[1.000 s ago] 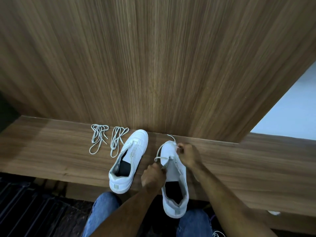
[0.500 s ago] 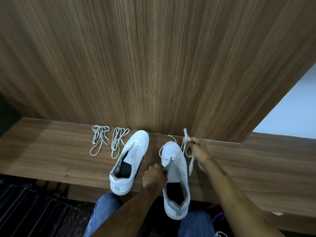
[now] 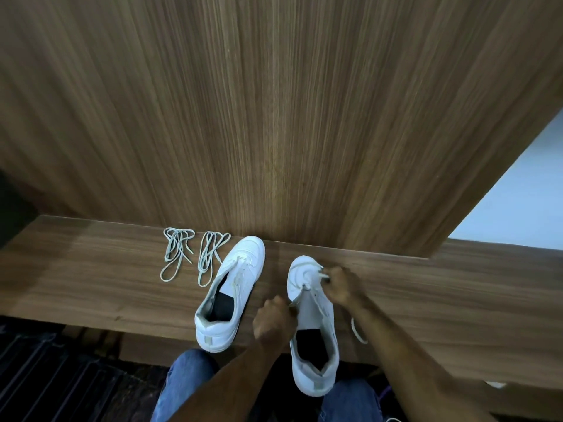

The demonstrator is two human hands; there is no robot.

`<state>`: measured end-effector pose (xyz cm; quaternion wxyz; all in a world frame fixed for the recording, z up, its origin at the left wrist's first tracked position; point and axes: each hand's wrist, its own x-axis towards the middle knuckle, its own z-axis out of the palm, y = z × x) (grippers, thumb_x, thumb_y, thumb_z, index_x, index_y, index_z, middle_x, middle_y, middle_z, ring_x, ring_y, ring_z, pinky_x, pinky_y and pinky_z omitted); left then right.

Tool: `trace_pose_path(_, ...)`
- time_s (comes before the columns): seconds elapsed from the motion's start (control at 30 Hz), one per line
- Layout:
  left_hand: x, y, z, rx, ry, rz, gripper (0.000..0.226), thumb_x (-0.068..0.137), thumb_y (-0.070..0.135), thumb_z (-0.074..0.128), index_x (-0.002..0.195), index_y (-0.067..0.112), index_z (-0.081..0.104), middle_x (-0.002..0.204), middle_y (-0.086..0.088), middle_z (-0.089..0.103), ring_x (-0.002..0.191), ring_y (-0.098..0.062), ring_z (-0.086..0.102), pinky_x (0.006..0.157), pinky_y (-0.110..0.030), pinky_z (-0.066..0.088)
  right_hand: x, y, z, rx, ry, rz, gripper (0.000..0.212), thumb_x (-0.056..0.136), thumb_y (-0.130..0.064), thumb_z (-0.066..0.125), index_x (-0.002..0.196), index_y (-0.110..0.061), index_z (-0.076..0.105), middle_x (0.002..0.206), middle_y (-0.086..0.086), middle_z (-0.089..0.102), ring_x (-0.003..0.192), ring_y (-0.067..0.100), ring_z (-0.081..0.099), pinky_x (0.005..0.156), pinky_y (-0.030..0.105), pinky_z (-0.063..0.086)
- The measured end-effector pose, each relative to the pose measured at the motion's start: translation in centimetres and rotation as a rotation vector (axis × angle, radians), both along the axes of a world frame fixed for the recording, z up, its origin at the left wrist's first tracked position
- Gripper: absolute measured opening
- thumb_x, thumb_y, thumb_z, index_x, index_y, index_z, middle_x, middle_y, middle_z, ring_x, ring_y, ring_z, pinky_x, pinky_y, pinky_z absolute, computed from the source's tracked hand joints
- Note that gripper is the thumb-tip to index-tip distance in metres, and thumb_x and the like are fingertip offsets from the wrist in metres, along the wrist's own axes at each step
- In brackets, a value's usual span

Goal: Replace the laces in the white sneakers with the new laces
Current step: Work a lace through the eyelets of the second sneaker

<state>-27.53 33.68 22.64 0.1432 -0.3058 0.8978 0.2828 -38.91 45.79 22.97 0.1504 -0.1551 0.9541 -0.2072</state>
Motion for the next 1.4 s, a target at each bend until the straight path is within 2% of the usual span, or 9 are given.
trace_pose_path(0.23,-0.1,-0.1,-0.1,-0.004,-0.003,-0.019,0.036,0.095,0.037,0.048,0.120,0.010,0.050,0.131,-0.010,0.053,0.124,-0.030,0.050,0.099,-0.037,0.040,1.0,0.2,-1.6,0.112,-0.022,0.001,0.019,0.083,-0.025,0.055,0.082,-0.010,0.067,0.096,0.009,0.070,0.092,0.030,0.065,0.065,0.027,0.044)
trace_pose_path(0.37,-0.1,-0.2,0.0,-0.008,0.000,-0.017,0.037,0.095,0.037,0.049,0.120,0.010,0.051,0.132,-0.010,0.053,0.124,-0.029,0.051,0.099,-0.036,0.041,0.3,0.7,1.2,-0.392,-0.185,-0.185,0.018,0.090,-0.013,0.058,0.073,-0.017,0.065,0.072,0.002,0.062,0.069,0.018,0.059,0.055,0.023,0.038)
trace_pose_path(0.6,-0.4,0.0,0.1,-0.001,0.005,-0.014,0.036,0.091,0.033,0.051,0.118,0.010,0.055,0.130,-0.010,0.056,0.121,-0.031,0.054,0.097,-0.037,0.043,-1.3,2.4,8.1,-1.545,-0.374,-0.415,0.017,0.099,-0.009,0.044,0.094,-0.010,0.060,0.083,0.005,0.070,0.080,0.021,0.069,0.076,0.034,0.056)
trace_pose_path(0.67,-0.4,0.0,0.1,0.006,0.008,-0.008,0.036,0.091,0.033,0.052,0.118,0.010,0.055,0.130,-0.010,0.056,0.122,-0.031,0.053,0.097,-0.038,0.043,-1.2,1.8,8.5,-1.481,-0.365,-0.438,0.015,0.100,-0.015,0.045,0.096,-0.010,0.059,0.071,0.005,0.066,0.061,0.019,0.065,0.062,0.032,0.057)
trace_pose_path(0.77,-0.3,-0.1,0.1,0.001,0.000,-0.003,0.037,0.092,0.035,0.050,0.120,0.011,0.053,0.132,-0.010,0.054,0.124,-0.030,0.051,0.099,-0.037,0.041,-0.8,0.2,6.3,-1.020,-0.234,-0.417,0.016,0.097,-0.023,0.054,0.098,-0.010,0.063,0.063,-0.001,0.049,0.049,0.008,0.043,0.045,0.022,0.039)
trace_pose_path(0.93,-0.2,-0.3,-0.1,0.013,0.000,-0.008,0.040,0.093,0.039,0.050,0.122,0.011,0.051,0.133,-0.010,0.052,0.126,-0.030,0.049,0.101,-0.037,0.040,0.5,-0.6,-0.9,-0.247,-0.014,-0.116,0.019,0.094,-0.015,0.051,0.089,-0.009,0.068,0.080,0.006,0.068,0.072,0.019,0.060,0.062,0.025,0.035)
trace_pose_path(1.03,-0.2,-0.2,-0.1,-0.001,0.010,-0.025,0.037,0.093,0.036,0.051,0.120,0.010,0.053,0.131,-0.010,0.054,0.124,-0.030,0.051,0.099,-0.037,0.042,1.6,0.1,-2.6,-0.258,-0.063,-0.152,0.021,0.090,-0.008,0.050,0.085,-0.005,0.070,0.081,0.012,0.071,0.069,0.014,0.059,0.055,0.027,0.035)
trace_pose_path(1.17,-0.6,0.1,0.2,-0.043,0.061,-0.082,0.033,0.094,0.033,0.049,0.115,0.009,0.057,0.126,-0.012,0.058,0.120,-0.032,0.054,0.094,-0.037,0.044,1.4,1.1,-1.8,-0.428,-0.034,-0.241,0.037,0.091,-0.008,0.054,0.054,-0.017,0.052,0.050,-0.005,0.048,0.047,-0.003,0.038,0.048,0.018,0.029)
trace_pose_path(1.4,-4.3,-1.0,0.6,-0.091,0.108,-0.076,0.035,0.097,0.035,0.046,0.118,0.008,0.052,0.126,-0.012,0.056,0.119,-0.031,0.053,0.095,-0.039,0.042,0.1,3.4,-0.5,-0.589,-0.028,-0.338,0.035,0.092,-0.015,0.060,0.059,-0.025,0.059,0.046,-0.019,0.053,0.053,0.004,0.043,0.056,0.027,0.036)
